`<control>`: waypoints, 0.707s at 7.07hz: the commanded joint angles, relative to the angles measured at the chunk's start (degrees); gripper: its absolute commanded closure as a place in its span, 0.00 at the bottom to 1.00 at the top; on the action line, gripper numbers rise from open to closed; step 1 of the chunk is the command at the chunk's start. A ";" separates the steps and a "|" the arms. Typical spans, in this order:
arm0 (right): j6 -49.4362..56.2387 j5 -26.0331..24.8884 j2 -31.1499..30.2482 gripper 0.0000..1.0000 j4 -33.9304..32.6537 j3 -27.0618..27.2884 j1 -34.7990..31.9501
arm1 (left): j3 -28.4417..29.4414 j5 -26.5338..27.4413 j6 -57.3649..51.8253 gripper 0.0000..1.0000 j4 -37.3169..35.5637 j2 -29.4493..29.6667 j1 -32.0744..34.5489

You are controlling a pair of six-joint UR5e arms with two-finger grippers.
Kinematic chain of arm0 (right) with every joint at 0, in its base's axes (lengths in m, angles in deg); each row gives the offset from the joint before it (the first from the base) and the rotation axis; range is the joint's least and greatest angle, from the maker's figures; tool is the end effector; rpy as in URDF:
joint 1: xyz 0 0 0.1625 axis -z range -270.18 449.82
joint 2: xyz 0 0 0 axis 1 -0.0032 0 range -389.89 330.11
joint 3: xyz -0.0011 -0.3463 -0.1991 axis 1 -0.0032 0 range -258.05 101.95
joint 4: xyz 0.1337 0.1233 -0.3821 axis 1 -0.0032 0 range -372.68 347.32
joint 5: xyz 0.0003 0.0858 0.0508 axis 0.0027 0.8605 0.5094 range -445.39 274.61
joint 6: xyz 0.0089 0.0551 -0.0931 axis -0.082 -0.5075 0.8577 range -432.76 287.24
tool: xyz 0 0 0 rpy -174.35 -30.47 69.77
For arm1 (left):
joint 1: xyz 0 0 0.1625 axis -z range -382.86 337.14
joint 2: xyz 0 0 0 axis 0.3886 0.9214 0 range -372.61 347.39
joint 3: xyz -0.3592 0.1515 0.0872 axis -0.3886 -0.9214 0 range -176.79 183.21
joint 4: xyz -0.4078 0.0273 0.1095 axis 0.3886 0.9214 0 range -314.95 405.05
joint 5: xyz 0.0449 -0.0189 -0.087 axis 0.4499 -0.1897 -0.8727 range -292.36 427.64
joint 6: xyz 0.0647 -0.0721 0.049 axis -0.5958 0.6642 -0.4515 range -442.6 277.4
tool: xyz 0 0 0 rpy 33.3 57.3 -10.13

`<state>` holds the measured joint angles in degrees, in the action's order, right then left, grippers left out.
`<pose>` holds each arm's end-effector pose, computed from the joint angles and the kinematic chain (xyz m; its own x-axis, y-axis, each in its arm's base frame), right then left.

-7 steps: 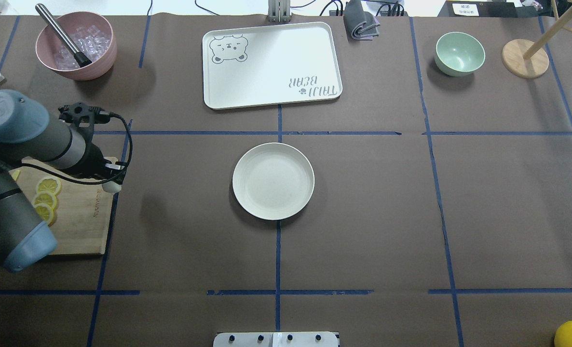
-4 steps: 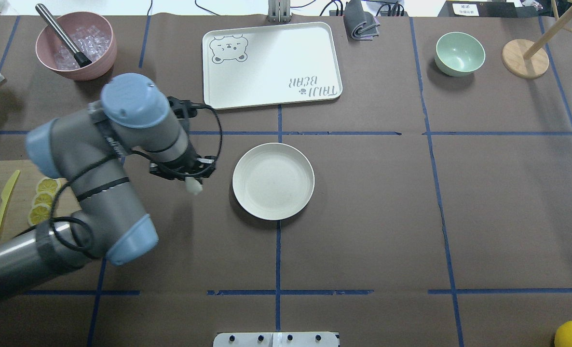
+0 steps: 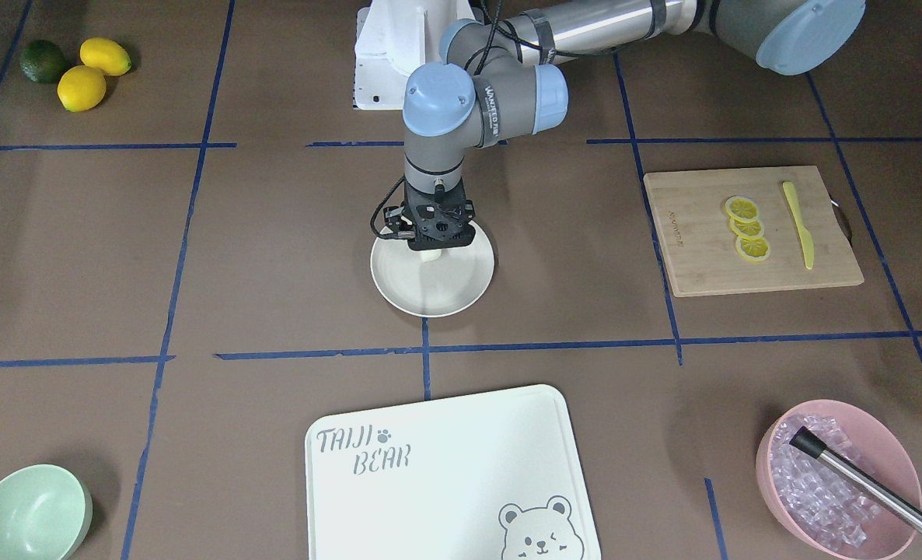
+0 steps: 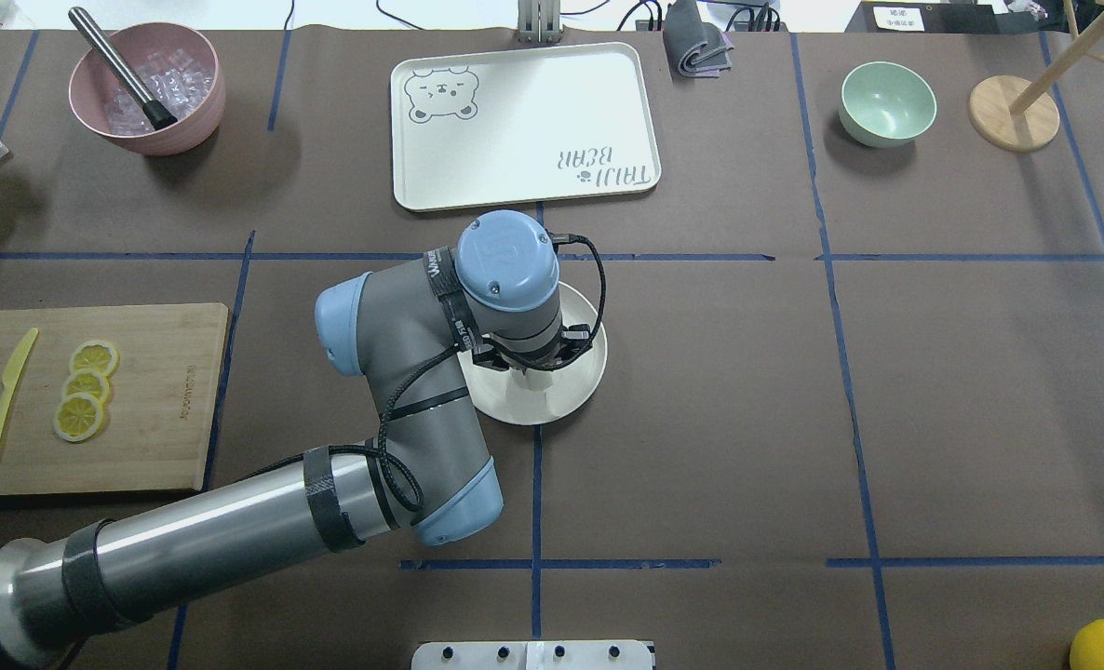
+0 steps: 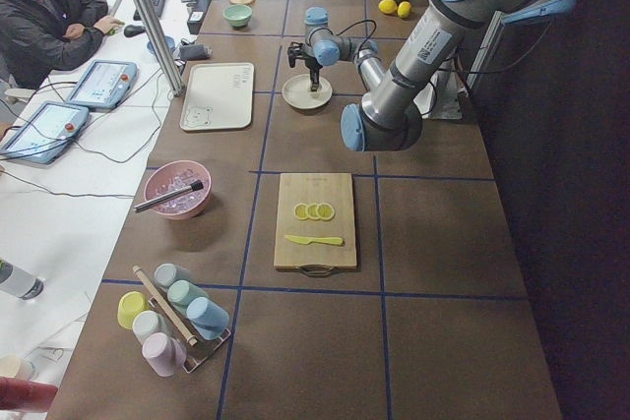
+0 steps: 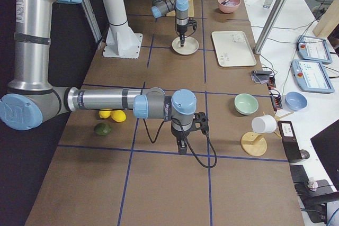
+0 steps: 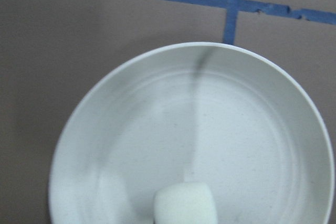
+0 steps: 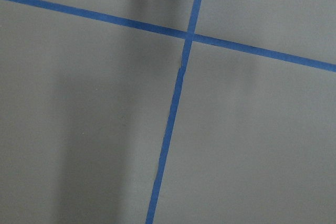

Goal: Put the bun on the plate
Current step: 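Carry the bun with the left gripper and lower it onto the plate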

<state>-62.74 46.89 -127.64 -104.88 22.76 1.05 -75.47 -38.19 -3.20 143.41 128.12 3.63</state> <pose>0.0507 -0.4493 0.6156 0.7245 -0.1996 0.6598 0.1499 0.9799 0.1318 0.6374 -0.4336 0.1568 0.6369 -0.1198 -0.7616 0.1336 0.9901 -0.0440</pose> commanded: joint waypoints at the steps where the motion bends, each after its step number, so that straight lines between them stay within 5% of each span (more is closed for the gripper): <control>1: 0.00 0.00 0.02 0.00 0.00 0.00 0.00 | 1.08 0.88 -0.03 0.46 1.05 0.06 -0.57; 2: 0.00 0.00 0.02 0.00 0.08 -0.08 0.00 | 1.08 0.97 -0.04 0.06 0.96 0.06 -0.57; 5: 0.00 0.00 0.02 0.00 0.00 0.01 0.00 | -2.41 -0.25 -0.91 0.00 -0.17 -0.81 1.87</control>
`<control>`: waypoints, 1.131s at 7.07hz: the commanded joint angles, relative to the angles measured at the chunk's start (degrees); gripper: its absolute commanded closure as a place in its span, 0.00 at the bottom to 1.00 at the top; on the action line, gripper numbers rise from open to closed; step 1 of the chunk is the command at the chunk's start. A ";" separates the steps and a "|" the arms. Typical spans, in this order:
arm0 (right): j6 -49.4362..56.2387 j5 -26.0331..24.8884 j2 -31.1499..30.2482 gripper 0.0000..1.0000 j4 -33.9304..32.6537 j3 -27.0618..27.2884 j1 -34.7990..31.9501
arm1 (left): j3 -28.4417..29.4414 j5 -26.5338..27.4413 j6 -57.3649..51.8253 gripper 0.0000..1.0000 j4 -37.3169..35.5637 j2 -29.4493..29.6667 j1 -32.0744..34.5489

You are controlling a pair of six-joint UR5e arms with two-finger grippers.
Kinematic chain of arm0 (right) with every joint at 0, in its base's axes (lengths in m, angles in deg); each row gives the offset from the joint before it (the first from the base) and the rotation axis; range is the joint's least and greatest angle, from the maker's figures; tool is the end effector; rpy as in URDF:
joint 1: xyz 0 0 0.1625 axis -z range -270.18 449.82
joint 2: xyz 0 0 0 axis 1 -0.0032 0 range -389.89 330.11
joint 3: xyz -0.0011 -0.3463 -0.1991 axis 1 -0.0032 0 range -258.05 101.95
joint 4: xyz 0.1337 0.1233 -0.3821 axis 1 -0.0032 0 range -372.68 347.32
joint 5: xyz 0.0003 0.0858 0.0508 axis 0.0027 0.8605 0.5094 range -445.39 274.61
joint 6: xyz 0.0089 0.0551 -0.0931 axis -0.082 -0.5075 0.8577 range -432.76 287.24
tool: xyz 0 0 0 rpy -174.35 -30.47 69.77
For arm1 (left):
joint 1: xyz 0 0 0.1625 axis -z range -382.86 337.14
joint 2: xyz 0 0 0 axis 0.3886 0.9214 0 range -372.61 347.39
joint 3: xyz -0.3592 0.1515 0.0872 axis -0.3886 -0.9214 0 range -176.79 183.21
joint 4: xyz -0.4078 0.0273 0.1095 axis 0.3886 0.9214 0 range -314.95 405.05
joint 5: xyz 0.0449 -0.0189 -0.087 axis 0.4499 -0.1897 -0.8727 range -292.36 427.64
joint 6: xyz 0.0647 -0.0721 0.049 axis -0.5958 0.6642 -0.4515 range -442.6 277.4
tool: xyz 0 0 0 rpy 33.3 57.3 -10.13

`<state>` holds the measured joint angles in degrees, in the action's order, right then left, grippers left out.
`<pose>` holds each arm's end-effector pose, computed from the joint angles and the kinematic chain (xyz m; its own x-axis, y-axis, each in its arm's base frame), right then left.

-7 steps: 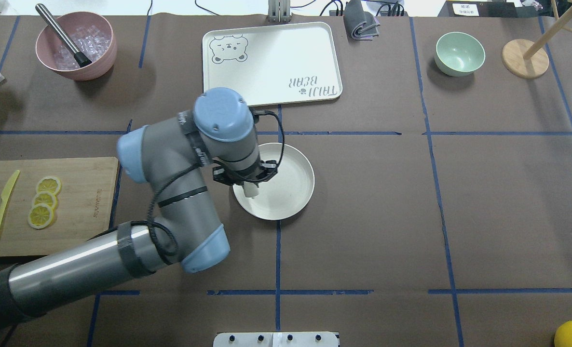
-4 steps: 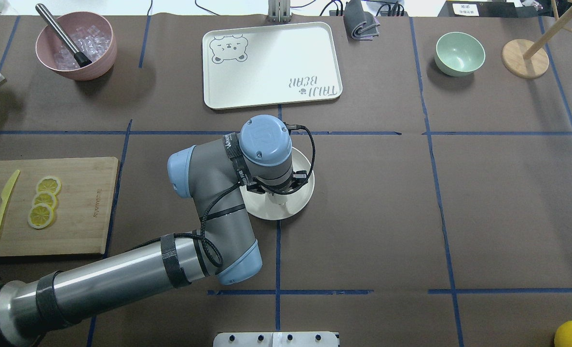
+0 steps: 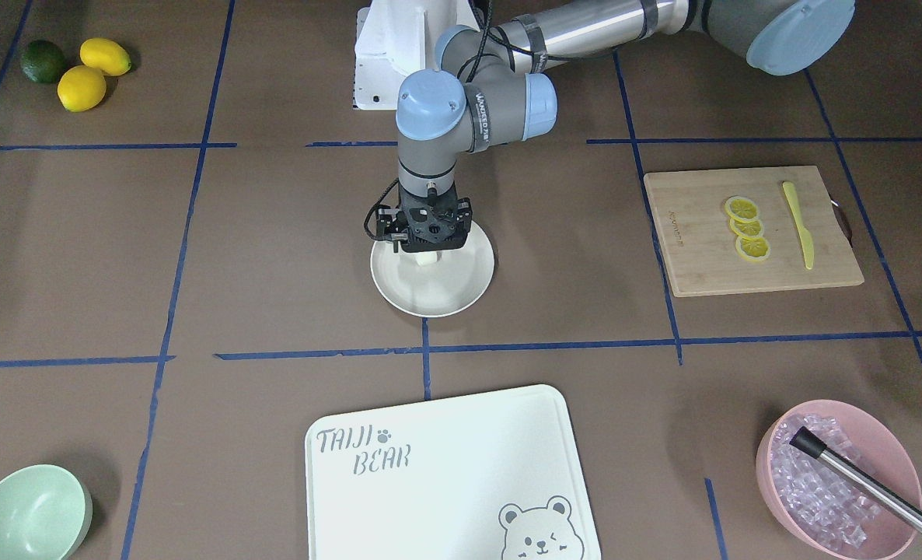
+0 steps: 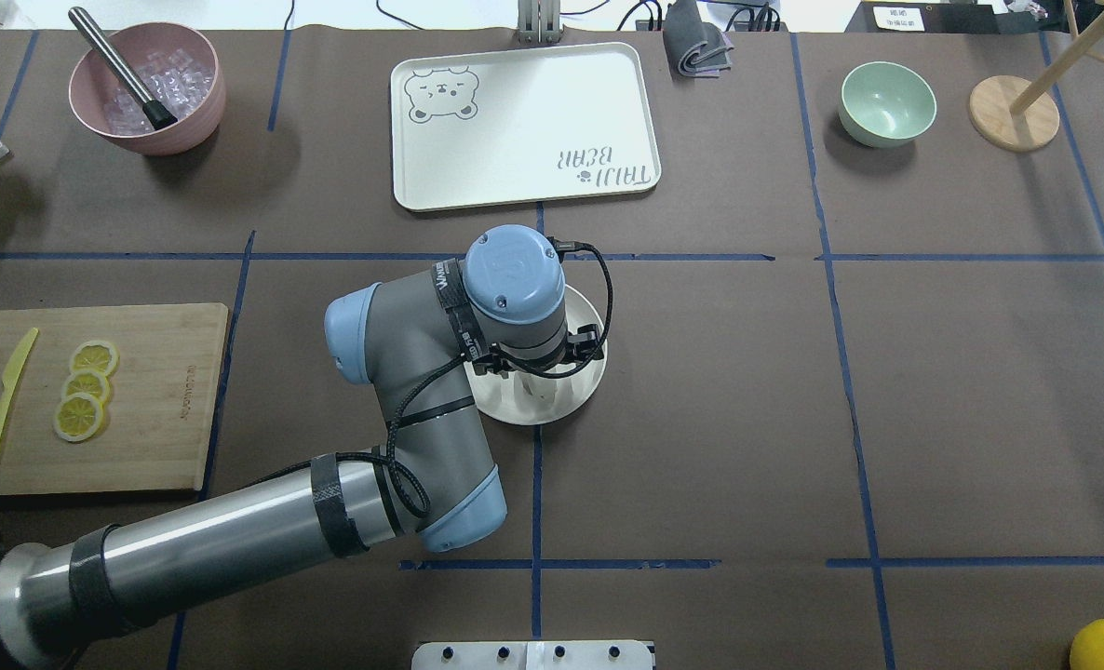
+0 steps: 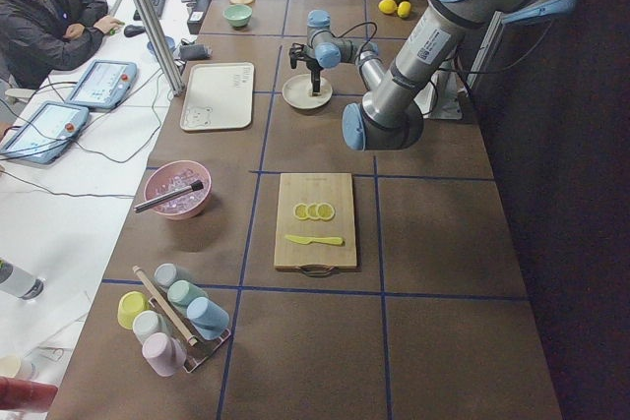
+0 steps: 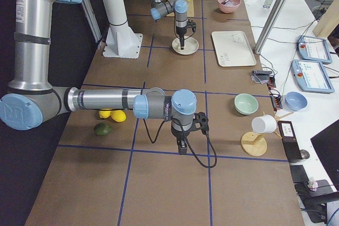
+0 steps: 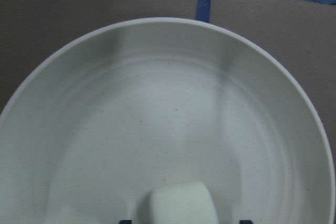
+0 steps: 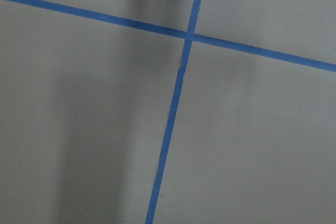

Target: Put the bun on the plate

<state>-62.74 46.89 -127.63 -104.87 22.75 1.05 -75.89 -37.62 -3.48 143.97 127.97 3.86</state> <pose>0.0506 -0.4494 0.6156 0.7245 -0.1997 0.6597 0.1499 0.9799 0.1319 0.6337 -0.4363 0.1542 0.6286 -0.1127 -0.7695 0.1414 0.9895 -0.0293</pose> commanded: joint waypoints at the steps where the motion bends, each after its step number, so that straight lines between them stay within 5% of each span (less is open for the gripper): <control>1: 0.00 0.09 0.00 0.00 -0.01 0.01 0.00 | -7.23 -6.31 -4.38 0.00 -2.13 -5.19 4.54; 4: 0.00 0.09 -0.09 0.00 -0.01 -0.34 0.00 | -31.04 -16.88 -27.78 0.00 -6.97 -29.06 17.34; 6: 0.09 0.00 0.00 0.00 -0.01 -0.34 0.00 | -34.61 -24.45 -49.82 0.00 -8.47 -44.01 31.82; 8: 0.09 0.09 0.00 0.00 -0.01 -0.34 0.00 | -27.65 -24.82 -70.23 0.00 -8.56 -50.56 47.64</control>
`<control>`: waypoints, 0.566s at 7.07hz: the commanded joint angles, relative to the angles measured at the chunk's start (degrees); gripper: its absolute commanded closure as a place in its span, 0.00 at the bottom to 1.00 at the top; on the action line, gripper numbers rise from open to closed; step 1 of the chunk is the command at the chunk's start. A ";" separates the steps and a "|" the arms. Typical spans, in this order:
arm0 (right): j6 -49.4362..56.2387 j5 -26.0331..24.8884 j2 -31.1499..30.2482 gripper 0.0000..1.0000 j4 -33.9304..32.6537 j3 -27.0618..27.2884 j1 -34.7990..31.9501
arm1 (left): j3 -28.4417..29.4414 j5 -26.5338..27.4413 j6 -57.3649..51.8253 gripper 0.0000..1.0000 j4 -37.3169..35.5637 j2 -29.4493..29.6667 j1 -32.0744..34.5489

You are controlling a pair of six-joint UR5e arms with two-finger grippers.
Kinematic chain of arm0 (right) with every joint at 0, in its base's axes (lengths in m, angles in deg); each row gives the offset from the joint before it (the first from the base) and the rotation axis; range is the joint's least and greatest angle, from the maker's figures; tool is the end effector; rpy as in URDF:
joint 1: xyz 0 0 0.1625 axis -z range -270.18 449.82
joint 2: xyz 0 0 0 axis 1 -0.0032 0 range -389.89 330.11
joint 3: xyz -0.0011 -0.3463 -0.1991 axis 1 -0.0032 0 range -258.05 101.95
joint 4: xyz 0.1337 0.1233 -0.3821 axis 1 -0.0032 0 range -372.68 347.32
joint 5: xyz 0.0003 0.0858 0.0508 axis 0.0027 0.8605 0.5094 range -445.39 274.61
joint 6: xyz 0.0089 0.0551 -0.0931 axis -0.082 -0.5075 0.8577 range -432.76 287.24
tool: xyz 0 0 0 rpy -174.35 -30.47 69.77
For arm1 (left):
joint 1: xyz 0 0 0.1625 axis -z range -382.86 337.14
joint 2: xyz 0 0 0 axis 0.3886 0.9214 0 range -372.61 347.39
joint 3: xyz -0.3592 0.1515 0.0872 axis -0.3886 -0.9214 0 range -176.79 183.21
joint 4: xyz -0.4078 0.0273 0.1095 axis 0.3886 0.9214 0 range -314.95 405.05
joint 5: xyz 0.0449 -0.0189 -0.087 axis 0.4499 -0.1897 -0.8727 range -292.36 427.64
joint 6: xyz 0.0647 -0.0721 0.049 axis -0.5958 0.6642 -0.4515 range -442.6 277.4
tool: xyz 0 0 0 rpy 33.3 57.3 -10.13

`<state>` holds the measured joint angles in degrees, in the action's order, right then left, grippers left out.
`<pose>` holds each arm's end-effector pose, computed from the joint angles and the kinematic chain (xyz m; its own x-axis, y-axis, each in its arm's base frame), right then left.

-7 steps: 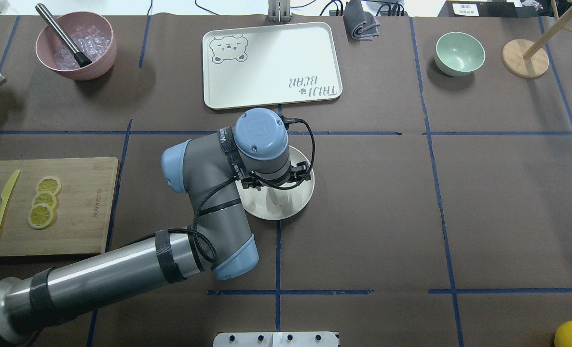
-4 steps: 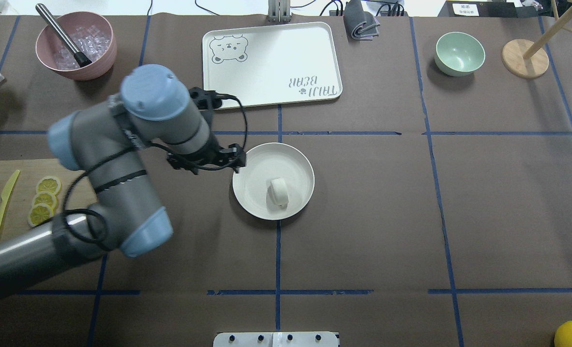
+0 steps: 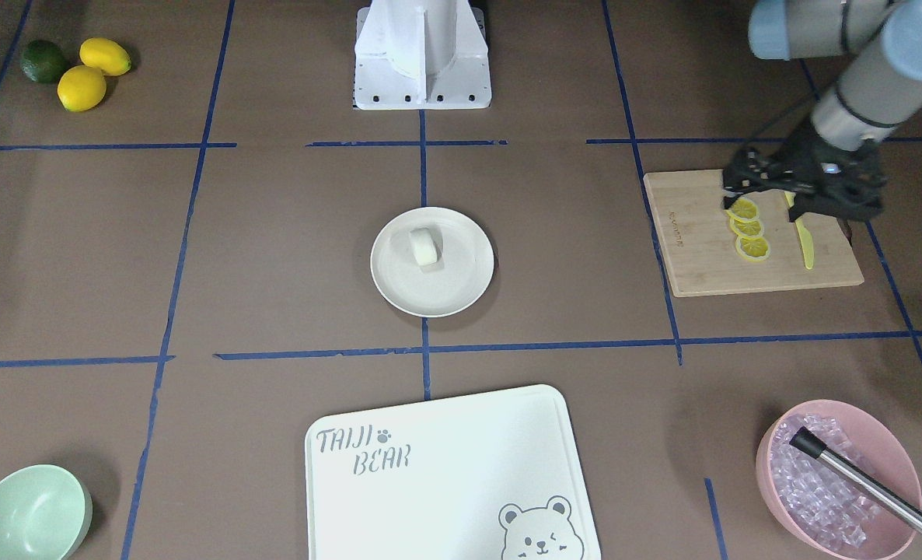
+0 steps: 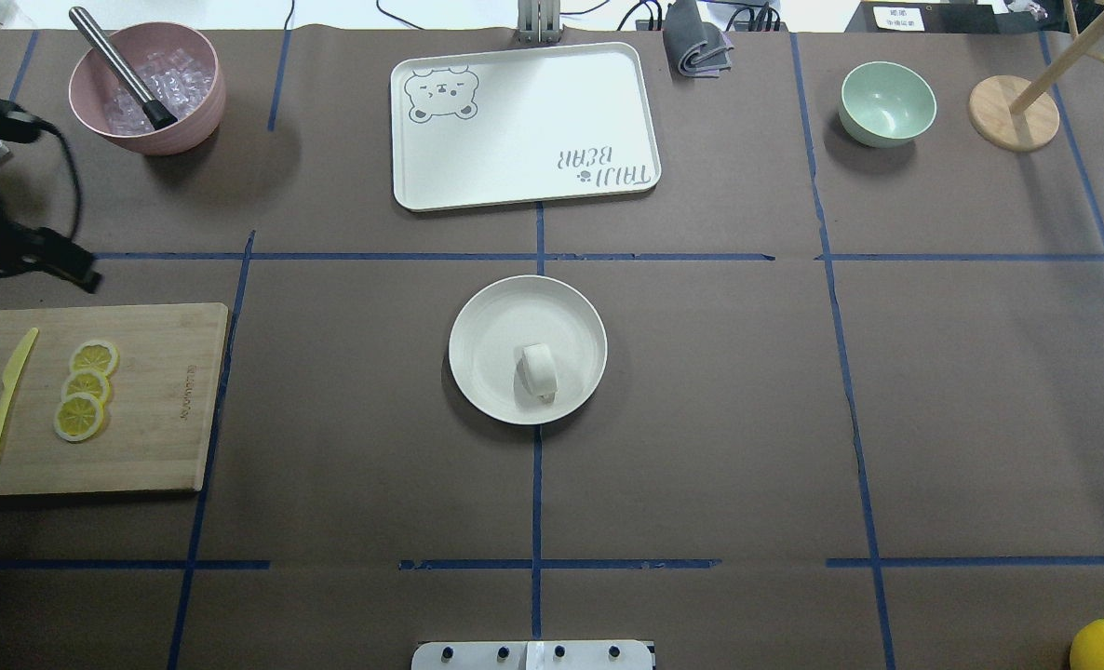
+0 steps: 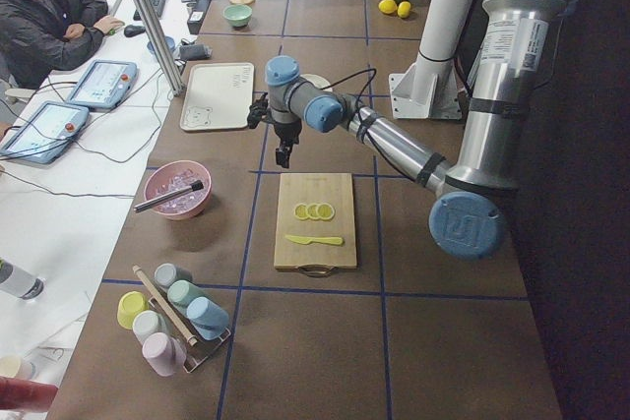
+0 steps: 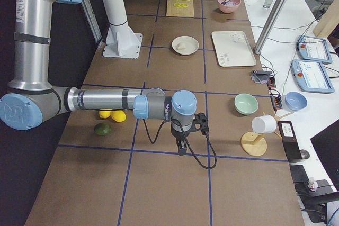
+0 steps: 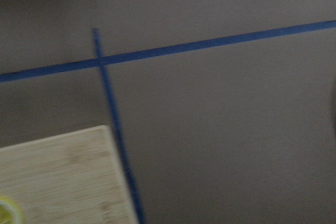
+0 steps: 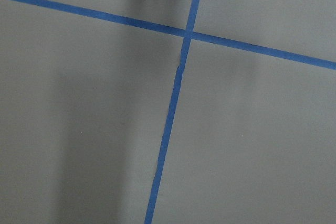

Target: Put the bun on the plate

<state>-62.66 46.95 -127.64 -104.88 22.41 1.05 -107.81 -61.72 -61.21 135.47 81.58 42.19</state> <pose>0.0506 -0.4490 0.6186 0.7237 -0.1969 0.6614 0.1508 0.9804 0.1268 0.1603 -0.4975 0.4224 0.6838 0.2371 -0.6901 -0.1405 0.9708 0.1943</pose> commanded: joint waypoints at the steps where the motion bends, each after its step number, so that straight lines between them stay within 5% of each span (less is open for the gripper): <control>1: 0.01 0.02 -0.08 0.00 0.00 -0.01 0.00 | 10.15 -0.99 -23.04 0.00 -0.16 -4.54 16.01; 3: 0.01 0.02 -0.08 0.00 0.00 -0.01 0.00 | 15.21 -10.78 -25.61 0.00 0.80 -10.05 24.40; 4: 0.01 0.02 -0.08 0.00 0.00 0.08 0.00 | 15.66 -10.75 -25.78 0.00 0.81 -11.13 24.86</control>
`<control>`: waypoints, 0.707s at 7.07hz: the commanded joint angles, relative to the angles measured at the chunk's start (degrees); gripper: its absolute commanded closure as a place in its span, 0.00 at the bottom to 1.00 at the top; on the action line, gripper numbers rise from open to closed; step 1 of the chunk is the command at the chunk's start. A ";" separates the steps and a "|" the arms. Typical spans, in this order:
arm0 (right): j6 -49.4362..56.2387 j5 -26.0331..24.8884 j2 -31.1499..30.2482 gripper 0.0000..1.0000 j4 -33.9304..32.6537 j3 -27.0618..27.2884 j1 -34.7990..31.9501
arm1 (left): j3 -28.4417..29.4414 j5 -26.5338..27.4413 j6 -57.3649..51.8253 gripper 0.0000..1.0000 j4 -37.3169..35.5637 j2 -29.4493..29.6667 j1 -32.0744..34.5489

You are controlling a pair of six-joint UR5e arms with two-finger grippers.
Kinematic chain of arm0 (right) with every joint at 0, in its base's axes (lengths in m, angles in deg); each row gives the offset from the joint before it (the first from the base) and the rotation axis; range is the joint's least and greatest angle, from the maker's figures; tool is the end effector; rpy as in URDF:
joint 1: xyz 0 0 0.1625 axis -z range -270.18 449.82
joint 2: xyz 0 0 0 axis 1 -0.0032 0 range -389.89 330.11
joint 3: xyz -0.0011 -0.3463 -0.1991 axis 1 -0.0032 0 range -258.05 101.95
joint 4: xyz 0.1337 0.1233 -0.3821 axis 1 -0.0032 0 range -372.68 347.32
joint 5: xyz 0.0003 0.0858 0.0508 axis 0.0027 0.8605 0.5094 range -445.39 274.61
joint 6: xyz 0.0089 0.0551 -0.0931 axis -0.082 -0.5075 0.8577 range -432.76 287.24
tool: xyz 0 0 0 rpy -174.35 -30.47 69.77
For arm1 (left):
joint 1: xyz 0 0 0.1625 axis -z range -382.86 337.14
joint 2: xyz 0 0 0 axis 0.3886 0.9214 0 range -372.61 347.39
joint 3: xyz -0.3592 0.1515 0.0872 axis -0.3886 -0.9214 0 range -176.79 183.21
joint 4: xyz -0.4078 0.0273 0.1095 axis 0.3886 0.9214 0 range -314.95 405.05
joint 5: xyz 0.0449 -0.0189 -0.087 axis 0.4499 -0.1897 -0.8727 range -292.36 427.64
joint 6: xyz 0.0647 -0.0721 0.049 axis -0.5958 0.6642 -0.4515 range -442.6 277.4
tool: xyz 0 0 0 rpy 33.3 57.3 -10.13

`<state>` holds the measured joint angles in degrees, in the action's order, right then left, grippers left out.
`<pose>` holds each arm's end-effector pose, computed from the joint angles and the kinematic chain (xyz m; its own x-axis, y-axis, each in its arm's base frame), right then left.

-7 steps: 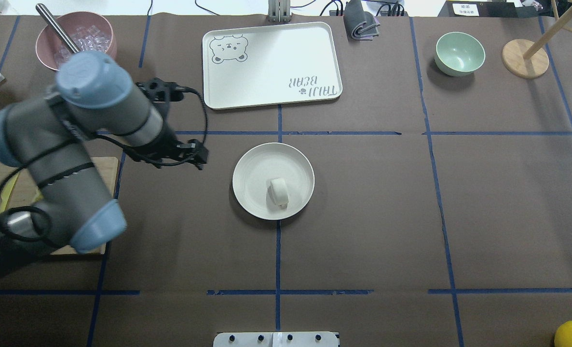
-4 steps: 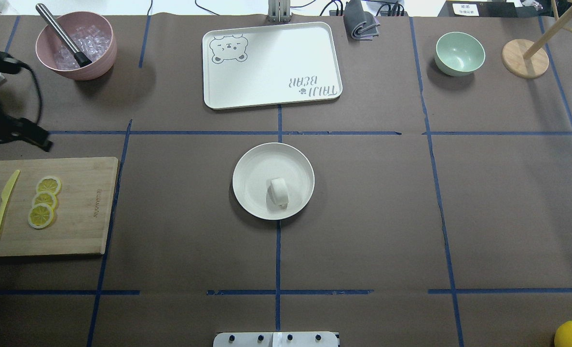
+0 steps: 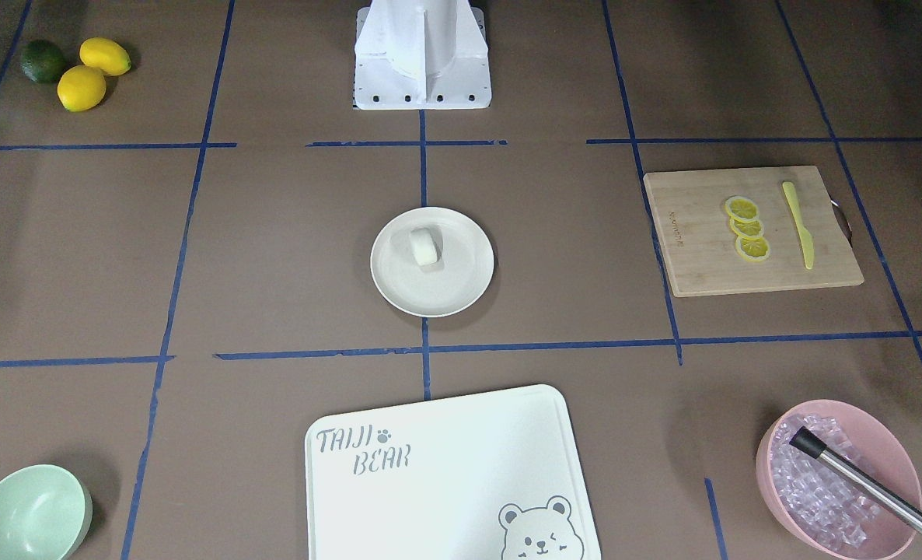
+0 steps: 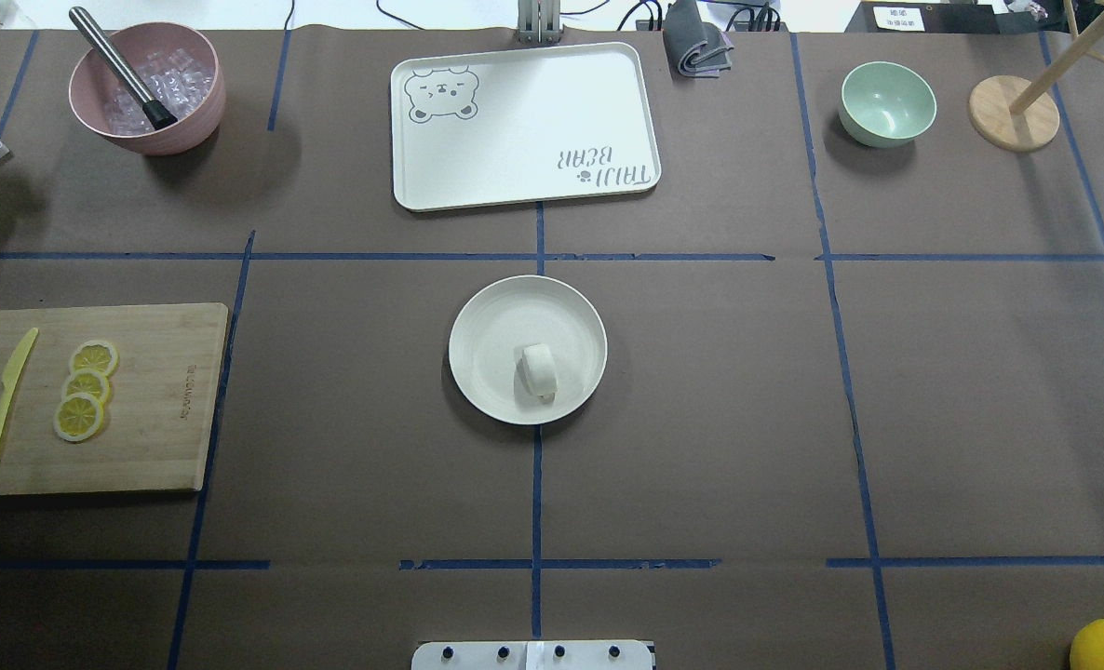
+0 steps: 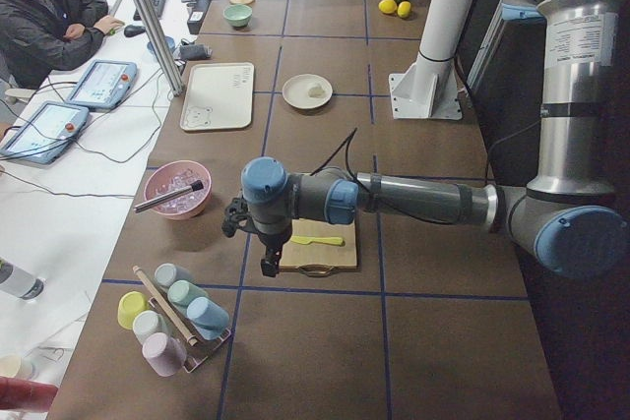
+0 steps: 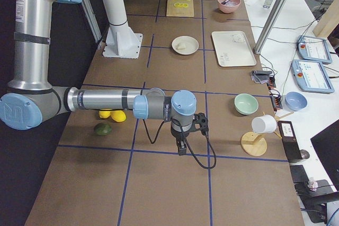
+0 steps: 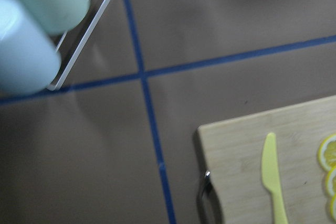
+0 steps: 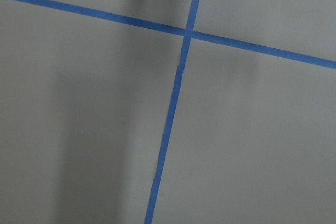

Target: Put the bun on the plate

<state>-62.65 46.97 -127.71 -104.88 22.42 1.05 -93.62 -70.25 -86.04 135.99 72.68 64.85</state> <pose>0.0506 -0.4484 0.6191 0.7234 -0.1964 0.6619 0.1509 0.9805 0.1260 -0.0339 -0.4737 0.6131 0.6649 0.1261 -0.7362 -0.0798 0.9920 0.0978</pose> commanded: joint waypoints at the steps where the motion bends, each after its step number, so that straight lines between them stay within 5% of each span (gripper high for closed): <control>1: 0.00 0.00 0.08 0.00 0.00 0.08 0.00 | 2.86 -2.39 -0.78 0.00 1.25 -1.72 3.59; 5: 0.00 0.00 -0.01 0.00 0.00 0.16 0.00 | 2.79 -2.22 -0.95 0.00 2.05 -1.44 3.60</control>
<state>-62.65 46.97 -127.71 -104.88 22.53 1.05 -90.88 -72.55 -86.86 138.05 71.39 68.41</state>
